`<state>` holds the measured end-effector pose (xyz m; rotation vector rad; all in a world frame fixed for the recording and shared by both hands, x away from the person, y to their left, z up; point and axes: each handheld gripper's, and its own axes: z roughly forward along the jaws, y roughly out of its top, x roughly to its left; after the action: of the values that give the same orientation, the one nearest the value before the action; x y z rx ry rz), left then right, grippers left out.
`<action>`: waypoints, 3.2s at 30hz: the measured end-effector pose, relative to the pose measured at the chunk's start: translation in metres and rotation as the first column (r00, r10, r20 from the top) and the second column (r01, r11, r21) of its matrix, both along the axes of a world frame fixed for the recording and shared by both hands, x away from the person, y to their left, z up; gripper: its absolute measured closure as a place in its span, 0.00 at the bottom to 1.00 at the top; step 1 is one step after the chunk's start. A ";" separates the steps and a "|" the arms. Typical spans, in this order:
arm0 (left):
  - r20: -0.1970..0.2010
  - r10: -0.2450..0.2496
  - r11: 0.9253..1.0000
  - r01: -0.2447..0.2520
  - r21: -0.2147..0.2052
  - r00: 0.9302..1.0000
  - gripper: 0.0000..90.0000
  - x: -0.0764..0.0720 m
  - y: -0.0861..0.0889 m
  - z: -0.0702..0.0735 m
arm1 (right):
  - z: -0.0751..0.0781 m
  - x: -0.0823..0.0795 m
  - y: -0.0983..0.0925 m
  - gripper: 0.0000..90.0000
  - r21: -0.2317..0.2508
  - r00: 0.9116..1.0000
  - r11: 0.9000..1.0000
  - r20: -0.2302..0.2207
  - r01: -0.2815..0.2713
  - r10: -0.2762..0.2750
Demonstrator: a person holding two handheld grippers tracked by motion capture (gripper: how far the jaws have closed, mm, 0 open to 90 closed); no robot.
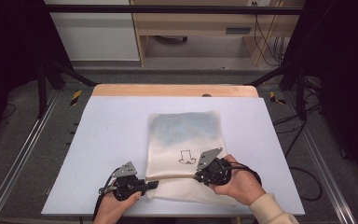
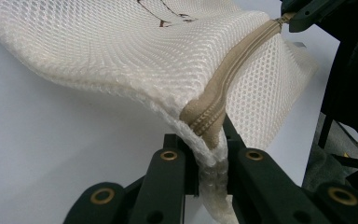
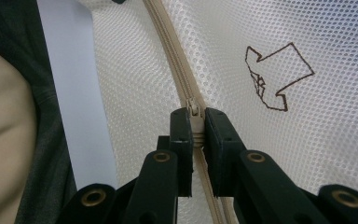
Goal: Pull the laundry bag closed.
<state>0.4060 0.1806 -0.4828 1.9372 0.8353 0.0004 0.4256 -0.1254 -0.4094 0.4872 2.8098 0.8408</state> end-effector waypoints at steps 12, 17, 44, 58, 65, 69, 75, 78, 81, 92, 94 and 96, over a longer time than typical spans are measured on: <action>0.003 0.001 1.000 -0.001 0.006 1.000 0.93 0.000 0.000 0.000 | -0.001 0.000 -0.006 0.91 0.001 1.000 1.000 -0.002 0.014 -0.014; 0.000 0.004 1.000 -0.004 0.007 1.000 0.93 0.000 0.001 -0.001 | -0.002 0.000 -0.009 0.91 -0.007 1.000 1.000 0.003 0.018 -0.018; 0.001 0.005 1.000 -0.005 0.013 1.000 0.93 -0.002 0.000 -0.001 | -0.005 -0.004 -0.023 0.91 0.007 0.999 0.999 -0.001 0.041 -0.041; 0.006 0.010 1.000 -0.010 0.016 1.000 0.93 -0.001 0.002 0.000 | -0.007 -0.006 -0.030 0.91 0.009 0.998 0.998 -0.003 0.055 -0.055; 0.008 0.008 1.000 -0.008 0.017 1.000 0.93 -0.002 0.001 0.000 | -0.008 -0.005 -0.031 0.91 0.015 0.998 0.998 0.000 0.060 -0.060; 0.007 0.009 1.000 -0.009 0.016 1.000 0.93 -0.002 0.002 0.000 | -0.007 -0.006 -0.033 0.91 0.015 0.997 0.997 -0.003 0.071 -0.071; 0.009 0.010 1.000 -0.010 0.021 1.000 0.93 -0.002 0.002 0.000 | -0.009 -0.007 -0.037 0.91 0.022 0.997 0.997 -0.001 0.073 -0.073; 0.008 0.011 1.000 -0.011 0.019 1.000 0.93 -0.002 0.002 0.000 | -0.010 -0.007 -0.040 0.91 0.023 0.997 0.997 -0.001 0.080 -0.080; 0.007 0.011 1.000 -0.011 0.020 1.000 0.93 -0.001 0.002 -0.001 | -0.010 -0.007 -0.042 0.91 0.020 0.997 0.996 -0.001 0.081 -0.081; 0.006 0.009 1.000 -0.009 0.022 1.000 0.93 -0.002 0.002 -0.001 | -0.012 -0.009 -0.046 0.91 0.041 0.996 0.996 -0.004 0.084 -0.084; 0.007 0.010 1.000 -0.010 0.022 1.000 0.93 -0.002 0.002 -0.001 | -0.013 -0.009 -0.047 0.91 0.033 0.996 0.996 -0.003 0.084 -0.084; 0.008 0.010 1.000 -0.010 0.020 1.000 0.93 -0.002 0.002 0.000 | -0.013 -0.009 -0.049 0.91 0.035 0.996 0.996 -0.005 0.088 -0.087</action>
<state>0.4044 0.1830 -0.4832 1.9505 0.8428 0.0227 0.4163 -0.1749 -0.4228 0.6129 2.7586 0.8739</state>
